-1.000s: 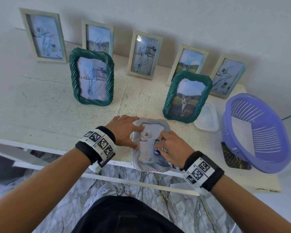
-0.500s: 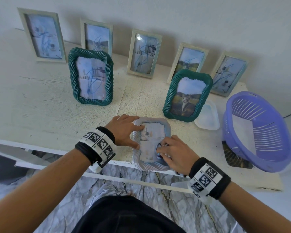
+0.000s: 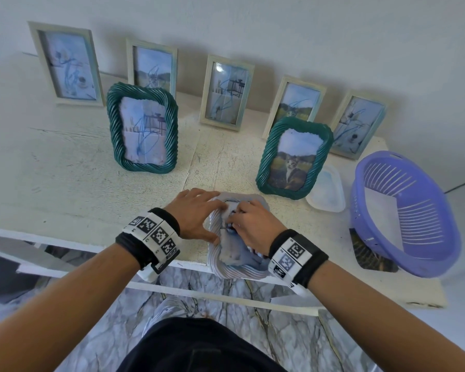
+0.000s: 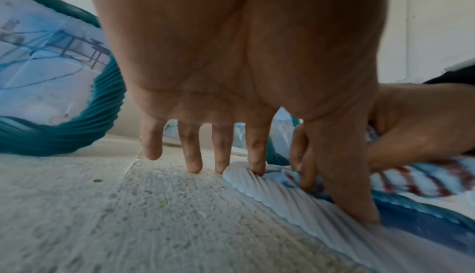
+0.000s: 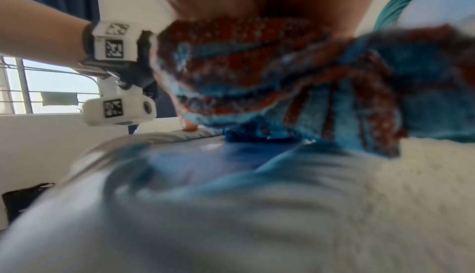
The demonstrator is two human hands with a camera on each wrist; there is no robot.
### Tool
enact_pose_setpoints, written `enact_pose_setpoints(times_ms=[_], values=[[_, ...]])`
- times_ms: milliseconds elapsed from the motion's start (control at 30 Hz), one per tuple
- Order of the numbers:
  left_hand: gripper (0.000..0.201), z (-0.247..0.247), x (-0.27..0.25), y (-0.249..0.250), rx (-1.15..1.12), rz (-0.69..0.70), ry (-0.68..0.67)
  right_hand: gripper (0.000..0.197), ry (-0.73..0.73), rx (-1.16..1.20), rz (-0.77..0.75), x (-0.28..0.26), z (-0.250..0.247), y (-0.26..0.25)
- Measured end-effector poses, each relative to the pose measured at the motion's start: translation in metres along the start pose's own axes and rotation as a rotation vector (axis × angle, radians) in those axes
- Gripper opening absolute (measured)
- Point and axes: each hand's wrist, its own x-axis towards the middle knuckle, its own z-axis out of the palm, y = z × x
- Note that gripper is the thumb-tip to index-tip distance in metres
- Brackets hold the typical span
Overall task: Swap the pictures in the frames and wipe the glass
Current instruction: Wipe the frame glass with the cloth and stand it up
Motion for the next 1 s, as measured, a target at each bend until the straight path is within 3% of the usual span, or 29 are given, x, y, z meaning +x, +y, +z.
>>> enact_pose_setpoints(times_ms=[267, 367, 500, 733, 867, 1000], values=[[0.102, 0.004, -0.004, 0.001, -0.048, -0.041, 0.012, 0.024, 0.035, -0.045, 0.092, 0.030, 0.003, 0.002], [0.100, 0.005, -0.004, -0.001, -0.046, -0.037, 0.000, 0.028, 0.017, 0.083, 0.086, 0.014, 0.005, -0.004], [0.098, 0.005, -0.003, -0.003, -0.049, -0.036, -0.007, 0.029, -0.080, 0.118, 0.018, -0.020, 0.000, -0.025], [0.101, 0.005, -0.004, -0.005, -0.093, -0.039, -0.013, 0.033, -0.093, 0.153, -0.075, -0.061, 0.003, -0.034], [0.101, 0.007, -0.005, -0.006, -0.112, -0.035, -0.007, 0.031, -0.177, 0.347, 0.003, -0.066, -0.002, -0.012], [0.103, 0.011, -0.004, -0.009, -0.142, -0.029, 0.004, 0.033, -0.095, 0.479, 0.142, -0.086, -0.027, 0.023]])
